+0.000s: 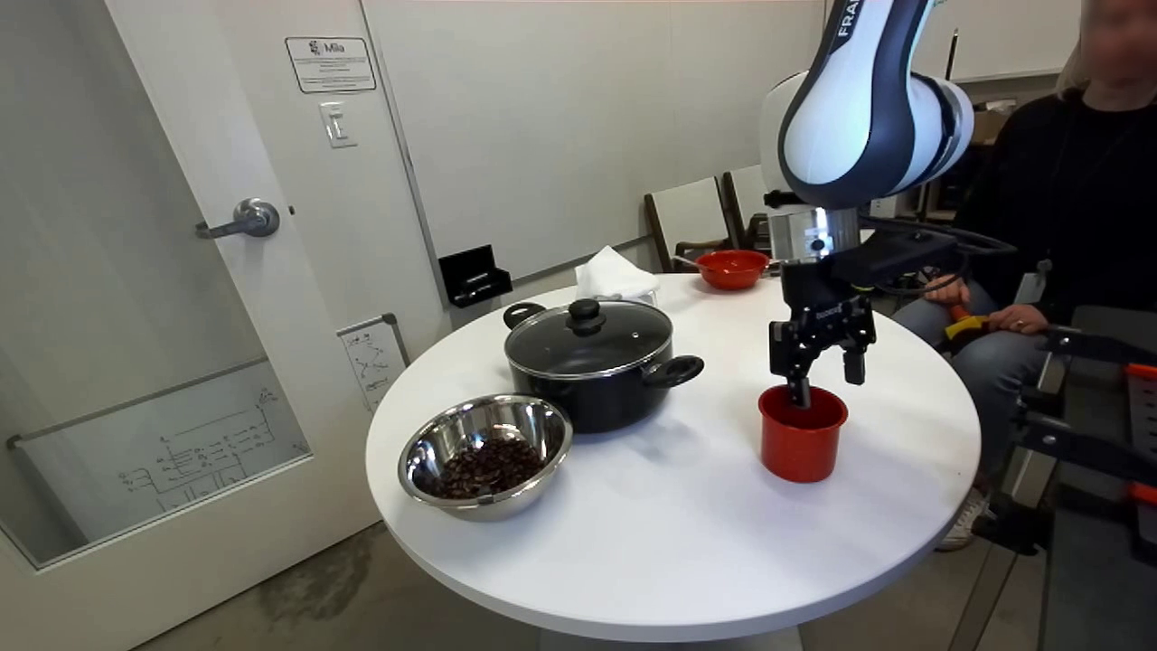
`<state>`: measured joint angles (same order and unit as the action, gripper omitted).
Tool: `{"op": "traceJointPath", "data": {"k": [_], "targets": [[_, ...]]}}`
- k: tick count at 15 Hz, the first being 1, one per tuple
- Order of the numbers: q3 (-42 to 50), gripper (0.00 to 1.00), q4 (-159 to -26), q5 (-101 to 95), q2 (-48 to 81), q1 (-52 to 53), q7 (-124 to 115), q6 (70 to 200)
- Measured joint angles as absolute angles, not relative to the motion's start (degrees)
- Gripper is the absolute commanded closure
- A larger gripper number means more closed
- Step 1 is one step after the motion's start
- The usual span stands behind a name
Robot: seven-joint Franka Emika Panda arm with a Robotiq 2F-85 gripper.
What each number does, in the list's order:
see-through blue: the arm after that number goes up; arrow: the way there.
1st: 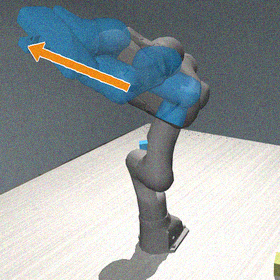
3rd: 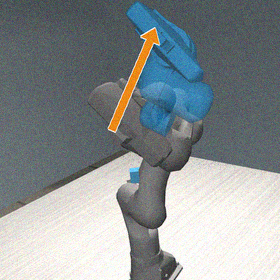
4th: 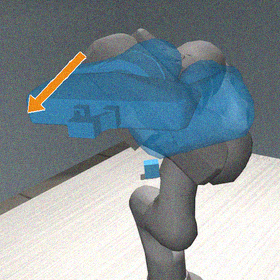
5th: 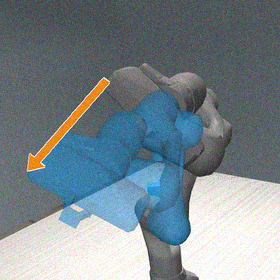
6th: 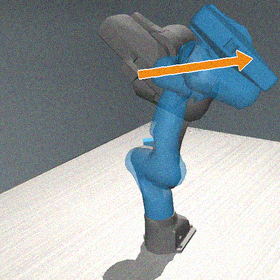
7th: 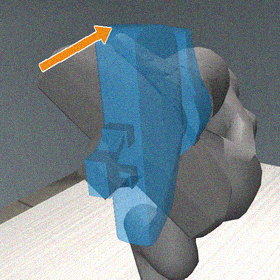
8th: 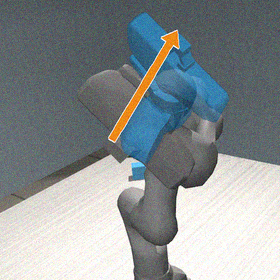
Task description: Pour the contents from the orange cup into the silver bowl
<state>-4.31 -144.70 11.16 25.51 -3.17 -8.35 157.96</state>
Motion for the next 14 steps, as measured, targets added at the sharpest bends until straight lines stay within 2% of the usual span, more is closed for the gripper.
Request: {"op": "traceJointPath", "data": {"k": [14], "targets": [[-1.87,0.00,-143.57,11.50,29.02,-3.31,-8.79,158.64]]}}
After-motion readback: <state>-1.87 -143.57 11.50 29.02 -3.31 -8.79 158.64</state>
